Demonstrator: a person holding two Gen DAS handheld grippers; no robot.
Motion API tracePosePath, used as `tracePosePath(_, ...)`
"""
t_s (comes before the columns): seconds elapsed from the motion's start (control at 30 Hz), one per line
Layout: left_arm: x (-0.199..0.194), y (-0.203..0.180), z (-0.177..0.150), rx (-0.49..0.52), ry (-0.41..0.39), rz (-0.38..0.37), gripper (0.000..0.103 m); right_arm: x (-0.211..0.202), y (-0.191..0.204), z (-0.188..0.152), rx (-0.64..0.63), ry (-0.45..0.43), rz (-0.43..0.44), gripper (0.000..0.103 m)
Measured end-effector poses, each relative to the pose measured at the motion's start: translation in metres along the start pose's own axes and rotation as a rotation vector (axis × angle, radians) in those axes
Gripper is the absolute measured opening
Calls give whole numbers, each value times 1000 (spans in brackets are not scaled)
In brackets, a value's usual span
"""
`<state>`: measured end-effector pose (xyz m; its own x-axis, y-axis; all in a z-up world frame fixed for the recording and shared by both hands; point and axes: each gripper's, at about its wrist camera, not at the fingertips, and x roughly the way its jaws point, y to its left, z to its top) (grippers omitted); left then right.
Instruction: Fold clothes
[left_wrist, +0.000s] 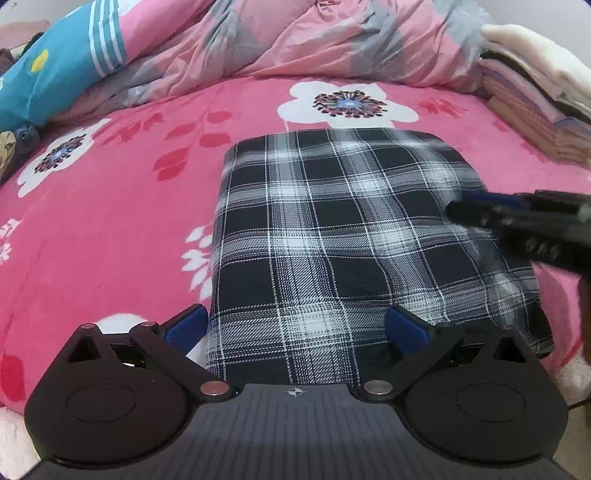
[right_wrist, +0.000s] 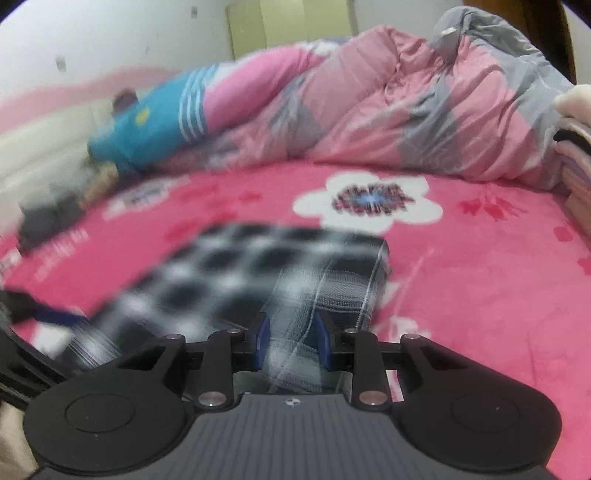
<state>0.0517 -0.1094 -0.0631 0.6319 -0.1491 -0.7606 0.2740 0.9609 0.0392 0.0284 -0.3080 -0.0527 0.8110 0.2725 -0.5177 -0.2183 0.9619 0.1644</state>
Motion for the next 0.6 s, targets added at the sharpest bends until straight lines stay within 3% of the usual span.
tracePosePath(0.23,1,-3,2,12,7,17,103,9,3,-10,-31,7,-22,38)
tracePosePath(0.6,0,-10,4,31,20,52,103,10,16,-15,-79,-2,-17,62)
